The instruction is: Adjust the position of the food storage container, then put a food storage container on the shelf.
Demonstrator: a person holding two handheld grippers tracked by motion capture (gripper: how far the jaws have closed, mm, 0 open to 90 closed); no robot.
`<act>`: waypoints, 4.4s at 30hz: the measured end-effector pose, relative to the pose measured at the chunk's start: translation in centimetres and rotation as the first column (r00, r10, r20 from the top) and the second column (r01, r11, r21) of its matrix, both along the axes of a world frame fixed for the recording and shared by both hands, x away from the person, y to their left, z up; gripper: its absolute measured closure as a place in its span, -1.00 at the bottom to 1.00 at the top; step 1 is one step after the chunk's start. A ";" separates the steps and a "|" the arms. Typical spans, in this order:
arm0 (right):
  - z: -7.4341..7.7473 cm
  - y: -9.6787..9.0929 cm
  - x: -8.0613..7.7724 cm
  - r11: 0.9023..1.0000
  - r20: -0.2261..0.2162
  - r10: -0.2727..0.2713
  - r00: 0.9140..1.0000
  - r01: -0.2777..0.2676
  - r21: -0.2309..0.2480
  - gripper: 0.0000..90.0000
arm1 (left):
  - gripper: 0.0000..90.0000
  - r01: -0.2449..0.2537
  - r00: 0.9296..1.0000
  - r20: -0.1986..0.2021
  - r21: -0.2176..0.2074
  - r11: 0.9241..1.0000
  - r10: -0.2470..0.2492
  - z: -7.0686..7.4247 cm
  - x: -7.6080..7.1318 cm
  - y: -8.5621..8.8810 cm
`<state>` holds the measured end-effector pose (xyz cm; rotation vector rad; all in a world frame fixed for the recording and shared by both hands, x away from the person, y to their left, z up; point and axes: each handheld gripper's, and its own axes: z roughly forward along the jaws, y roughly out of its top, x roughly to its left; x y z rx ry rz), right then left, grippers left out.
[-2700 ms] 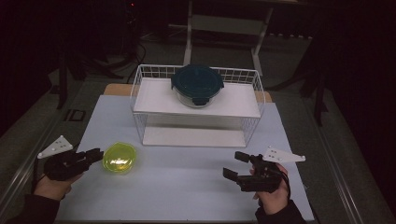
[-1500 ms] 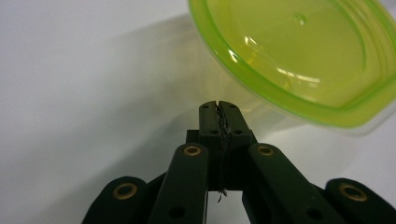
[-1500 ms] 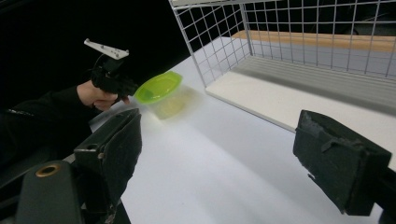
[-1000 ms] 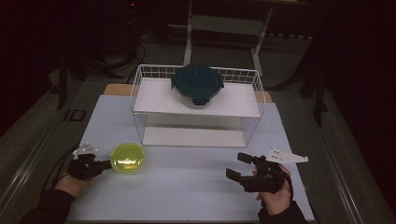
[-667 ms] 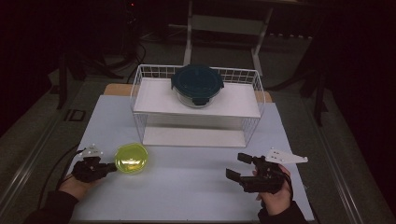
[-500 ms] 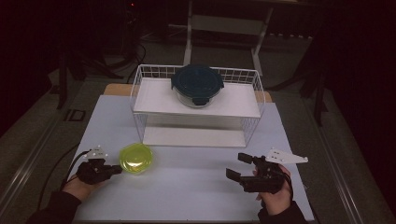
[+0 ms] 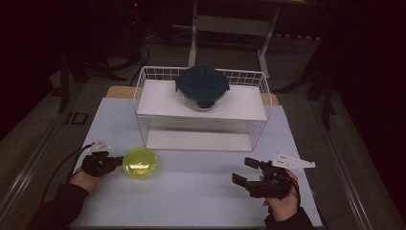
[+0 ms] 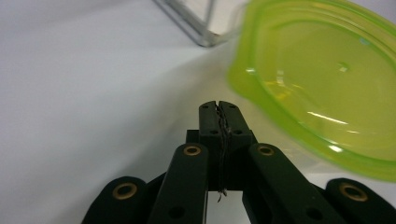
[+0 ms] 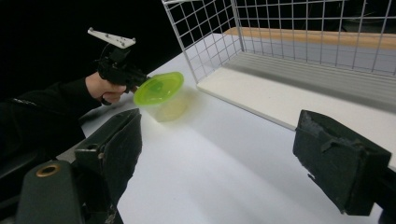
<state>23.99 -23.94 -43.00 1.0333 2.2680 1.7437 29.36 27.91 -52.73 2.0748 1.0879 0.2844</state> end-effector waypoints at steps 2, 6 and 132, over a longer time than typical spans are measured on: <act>0.0 -0.1 0.0 1.000 0.003 -0.002 1.000 0.002 -0.002 -0.66 | 0.96 0.017 1.000 -0.006 0.003 1.000 -0.017 0.0 -0.2 -0.4; -0.1 -0.3 -0.1 1.000 0.007 -0.006 1.000 0.006 -0.004 -0.66 | 0.96 0.048 0.999 -0.010 -0.002 0.999 -0.048 0.2 -0.8 -1.5; -1.2 0.3 1.2 0.997 0.046 -0.028 0.999 0.032 -0.073 -0.67 | -0.95 0.208 0.978 0.054 -0.301 0.931 -0.201 8.2 -0.5 -13.3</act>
